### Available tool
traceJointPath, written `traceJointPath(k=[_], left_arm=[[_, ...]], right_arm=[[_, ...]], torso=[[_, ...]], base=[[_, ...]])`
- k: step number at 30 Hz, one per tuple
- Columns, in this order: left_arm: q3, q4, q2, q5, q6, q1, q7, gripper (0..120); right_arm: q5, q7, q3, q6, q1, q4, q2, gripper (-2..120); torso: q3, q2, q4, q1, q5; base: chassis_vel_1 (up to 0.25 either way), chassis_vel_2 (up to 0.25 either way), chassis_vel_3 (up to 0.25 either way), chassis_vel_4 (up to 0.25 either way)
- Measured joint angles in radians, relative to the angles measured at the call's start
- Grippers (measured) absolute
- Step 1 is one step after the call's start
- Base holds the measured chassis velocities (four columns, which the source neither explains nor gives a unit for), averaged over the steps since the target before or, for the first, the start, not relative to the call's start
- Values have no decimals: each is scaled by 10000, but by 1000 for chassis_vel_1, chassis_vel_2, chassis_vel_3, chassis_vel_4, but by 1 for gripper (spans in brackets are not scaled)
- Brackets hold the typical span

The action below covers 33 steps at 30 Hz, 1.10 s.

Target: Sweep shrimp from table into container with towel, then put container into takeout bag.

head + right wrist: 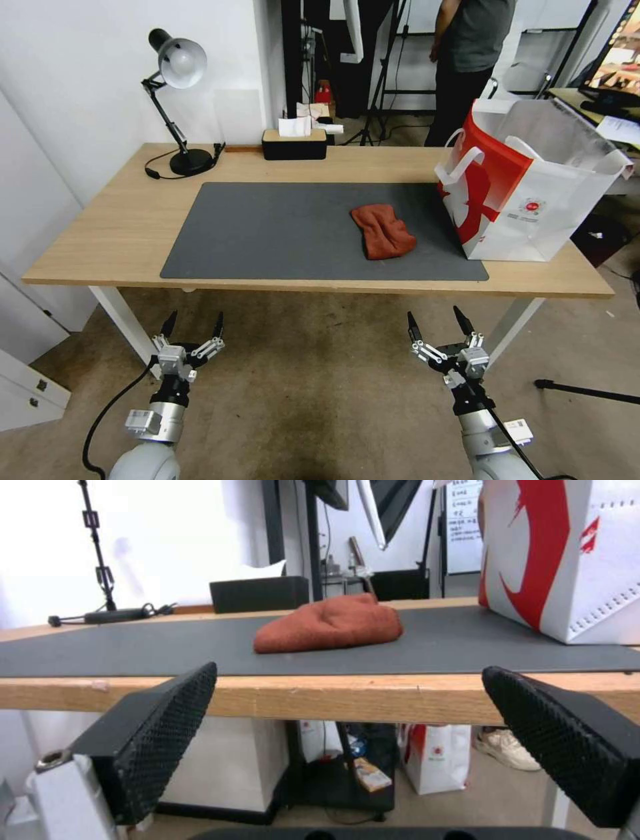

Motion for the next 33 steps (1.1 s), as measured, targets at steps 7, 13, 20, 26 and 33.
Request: traceJointPath(k=[7, 13, 20, 26, 33], left_arm=[[-182, -94, 11, -27, -110, -163, -30, 100], [-191, -122, 20, -18, -110, -178, -39, 100], [-190, -129, 24, -14, -96, -178, -49, 100], [-190, -132, 26, -12, -88, -178, -53, 100], [-186, -139, 30, -9, -77, -178, -59, 100]], right_arm=[[194, -123, -42, -98, 120, 130, -70, 100], [220, -125, -56, -119, 136, 154, -89, 100], [221, -126, -59, -123, 138, 154, -91, 100], [221, -126, -59, -125, 138, 154, -91, 100], [221, -125, -60, -130, 138, 155, -91, 100]], torso=[[0, -2, -1, 0, 2], [0, -2, -1, 0, 0], [0, -2, 0, 0, 1], [0, -1, -1, 0, 1], [0, -1, -1, 0, 0]], base=[[0, 0, 0, 0], [0, 0, 0, 0], [0, 0, 0, 0], [0, 0, 0, 0], [0, 0, 0, 0]])
